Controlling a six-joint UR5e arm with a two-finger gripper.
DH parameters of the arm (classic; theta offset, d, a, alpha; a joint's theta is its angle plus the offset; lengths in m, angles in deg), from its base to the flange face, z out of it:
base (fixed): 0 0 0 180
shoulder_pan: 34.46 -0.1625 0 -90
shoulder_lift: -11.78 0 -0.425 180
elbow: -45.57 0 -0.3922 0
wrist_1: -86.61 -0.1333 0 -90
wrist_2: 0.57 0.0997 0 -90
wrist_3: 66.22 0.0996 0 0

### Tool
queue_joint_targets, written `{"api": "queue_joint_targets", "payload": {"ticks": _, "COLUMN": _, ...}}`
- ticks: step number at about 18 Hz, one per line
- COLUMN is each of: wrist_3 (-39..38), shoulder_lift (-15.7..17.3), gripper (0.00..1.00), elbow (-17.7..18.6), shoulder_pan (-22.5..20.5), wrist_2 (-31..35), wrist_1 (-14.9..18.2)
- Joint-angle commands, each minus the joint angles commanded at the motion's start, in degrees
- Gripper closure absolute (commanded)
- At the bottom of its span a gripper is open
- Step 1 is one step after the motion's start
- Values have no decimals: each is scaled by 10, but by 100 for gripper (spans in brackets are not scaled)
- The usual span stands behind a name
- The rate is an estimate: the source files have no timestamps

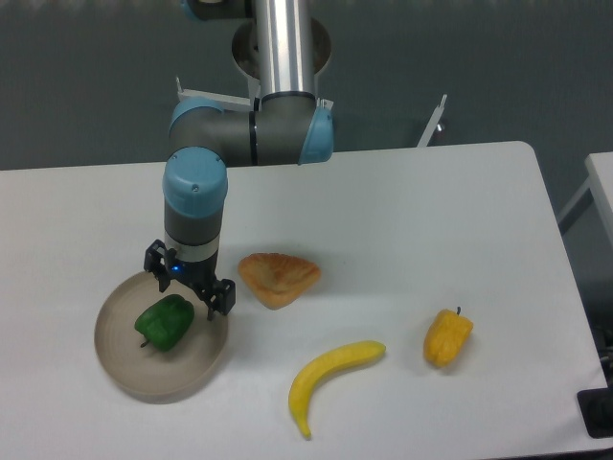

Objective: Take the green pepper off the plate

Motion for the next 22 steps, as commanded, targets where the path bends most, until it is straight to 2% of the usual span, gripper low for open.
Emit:
{"api": "queue_joint_targets", "payload": {"ticks": 11, "wrist_3": -1, "shoulder_lift": -10, "gripper": 0, "elbow": -4, "shoulder_pan": 11, "wrist_2": 0, "wrist_1": 0}}
{"api": "queue_joint_targets", "payload": {"ticks": 16, "wrist_3": -2, "shoulder_lift": -20, "gripper": 0, "elbow": -5, "shoulder_pan": 15, "wrist_2": 2, "wrist_1": -15}}
{"api": "queue_joint_targets", "payload": {"ticks": 22, "wrist_3": -3, "shoulder_lift": -25, "gripper": 0, "elbow": -6, "shoulder_pan": 19, "wrist_2": 2, "wrist_1": -15}}
